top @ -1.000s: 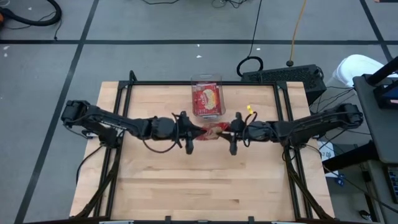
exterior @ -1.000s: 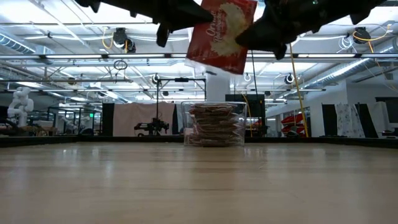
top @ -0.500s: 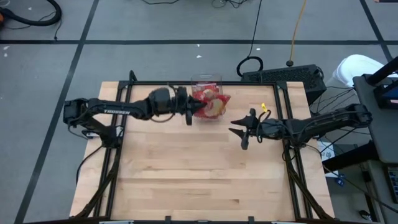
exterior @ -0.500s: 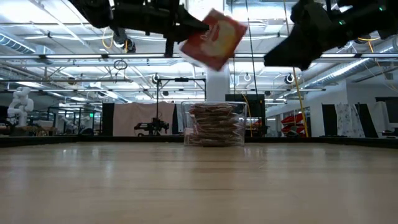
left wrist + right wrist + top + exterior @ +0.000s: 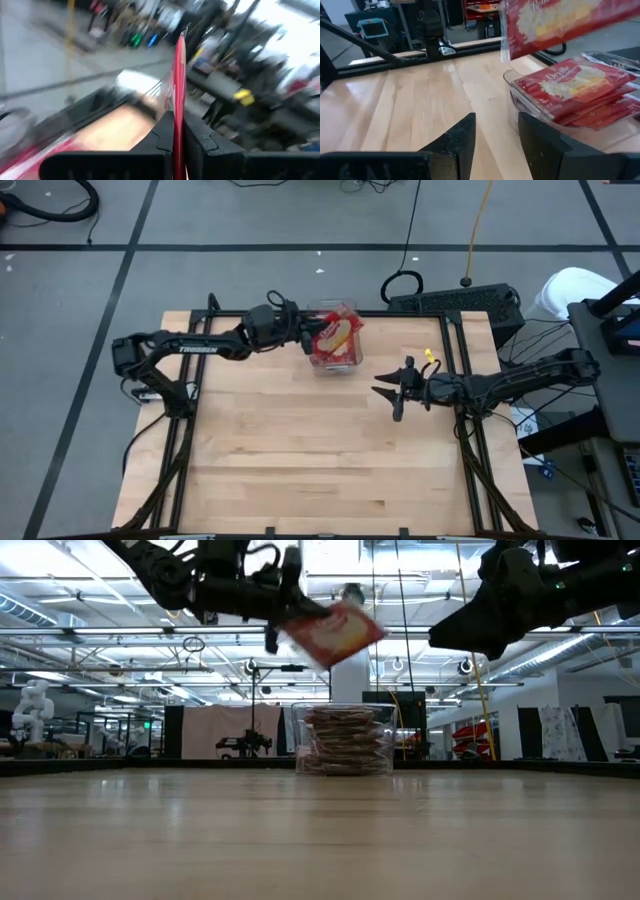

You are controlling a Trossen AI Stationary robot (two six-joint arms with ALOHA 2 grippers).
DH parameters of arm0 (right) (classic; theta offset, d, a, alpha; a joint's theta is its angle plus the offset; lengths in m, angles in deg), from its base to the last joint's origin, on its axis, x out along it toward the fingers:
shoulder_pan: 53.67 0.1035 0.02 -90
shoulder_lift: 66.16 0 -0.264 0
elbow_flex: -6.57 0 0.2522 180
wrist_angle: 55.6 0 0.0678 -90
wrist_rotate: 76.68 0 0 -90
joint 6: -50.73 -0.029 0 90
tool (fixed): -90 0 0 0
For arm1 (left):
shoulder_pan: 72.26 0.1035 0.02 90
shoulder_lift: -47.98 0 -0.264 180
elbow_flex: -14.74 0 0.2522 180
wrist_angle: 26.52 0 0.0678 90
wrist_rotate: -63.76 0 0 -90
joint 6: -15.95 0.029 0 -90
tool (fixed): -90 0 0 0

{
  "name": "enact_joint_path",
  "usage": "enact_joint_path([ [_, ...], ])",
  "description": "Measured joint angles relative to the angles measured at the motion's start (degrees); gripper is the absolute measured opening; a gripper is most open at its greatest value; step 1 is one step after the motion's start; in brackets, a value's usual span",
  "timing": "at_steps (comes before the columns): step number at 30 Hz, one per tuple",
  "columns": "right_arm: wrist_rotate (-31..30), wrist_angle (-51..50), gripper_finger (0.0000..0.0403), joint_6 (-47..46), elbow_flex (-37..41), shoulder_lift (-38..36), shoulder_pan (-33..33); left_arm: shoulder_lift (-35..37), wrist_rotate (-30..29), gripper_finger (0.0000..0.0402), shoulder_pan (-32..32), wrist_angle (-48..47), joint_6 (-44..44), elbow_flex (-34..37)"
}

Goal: Sort popcorn bags into baskets
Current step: Put the red popcorn pack into the transparent bin

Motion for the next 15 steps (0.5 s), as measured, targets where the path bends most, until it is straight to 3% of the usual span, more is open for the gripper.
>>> enact_joint_path([
  [6,-6.10,13.38,0.0142,-2.59,0.02,3.77,-1.83,-4.78,-2.41,0.0015,-5.99,22.21,-0.69,-0.13],
  [11,2.31,31.11,0.0170,-1.15,0.01,9.47,-3.64,-10.31,-3.12,0.0018,-9.74,35.33,-2.14,-0.11],
  [15,3.18,35.58,0.0203,-1.91,0.00,12.98,-4.47,-13.26,-2.92,0.0021,-12.77,40.66,-0.66,-0.11],
])
